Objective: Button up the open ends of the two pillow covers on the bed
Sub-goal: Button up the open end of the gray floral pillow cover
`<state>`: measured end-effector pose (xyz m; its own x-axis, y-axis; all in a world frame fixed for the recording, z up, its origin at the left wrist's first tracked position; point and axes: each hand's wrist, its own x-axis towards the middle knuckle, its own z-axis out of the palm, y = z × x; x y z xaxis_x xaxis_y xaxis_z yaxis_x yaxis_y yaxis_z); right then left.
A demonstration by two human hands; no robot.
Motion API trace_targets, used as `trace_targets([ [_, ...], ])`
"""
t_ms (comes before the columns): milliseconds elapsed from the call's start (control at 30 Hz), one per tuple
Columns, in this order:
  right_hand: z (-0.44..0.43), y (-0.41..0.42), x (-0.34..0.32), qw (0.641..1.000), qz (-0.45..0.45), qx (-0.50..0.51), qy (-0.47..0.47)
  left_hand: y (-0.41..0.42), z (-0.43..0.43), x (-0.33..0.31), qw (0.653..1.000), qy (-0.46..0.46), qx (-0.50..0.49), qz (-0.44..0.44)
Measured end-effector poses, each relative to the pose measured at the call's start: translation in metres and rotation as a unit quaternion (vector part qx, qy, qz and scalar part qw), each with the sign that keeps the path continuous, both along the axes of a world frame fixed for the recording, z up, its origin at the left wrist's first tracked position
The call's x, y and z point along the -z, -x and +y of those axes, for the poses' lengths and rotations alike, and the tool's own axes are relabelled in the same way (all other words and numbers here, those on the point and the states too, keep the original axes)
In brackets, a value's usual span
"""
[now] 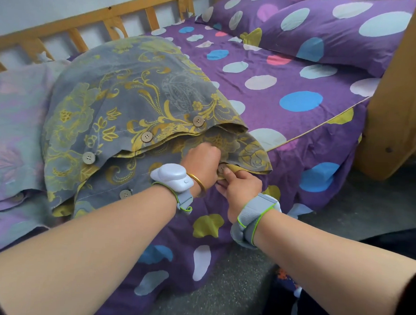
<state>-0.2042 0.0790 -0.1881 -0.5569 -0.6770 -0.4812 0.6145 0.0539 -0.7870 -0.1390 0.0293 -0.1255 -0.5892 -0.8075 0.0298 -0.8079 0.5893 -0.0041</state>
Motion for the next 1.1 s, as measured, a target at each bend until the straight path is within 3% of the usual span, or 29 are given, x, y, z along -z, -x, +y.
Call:
trace_targets([
  [200, 0.001, -0.002, -0.010, 0.999, -0.031, 0.006, 0.036, -0.003, 0.005, -0.007, 0.987, 0.011, -0.027, 0.159],
  [533, 0.002, 0.000, -0.019, 0.996, -0.061, 0.013, 0.062, -0.003, 0.000, -0.013, 0.973, -0.039, -0.055, 0.220],
  [833, 0.004, -0.001, -0.022, 0.996, -0.048, 0.005, 0.077, -0.004, -0.006, -0.010, 0.983, -0.069, -0.064, 0.156],
  [1100, -0.004, -0.004, -0.022, 0.998, -0.018, 0.037, 0.043, -0.006, -0.007, -0.007, 0.995, 0.020, 0.003, 0.093],
])
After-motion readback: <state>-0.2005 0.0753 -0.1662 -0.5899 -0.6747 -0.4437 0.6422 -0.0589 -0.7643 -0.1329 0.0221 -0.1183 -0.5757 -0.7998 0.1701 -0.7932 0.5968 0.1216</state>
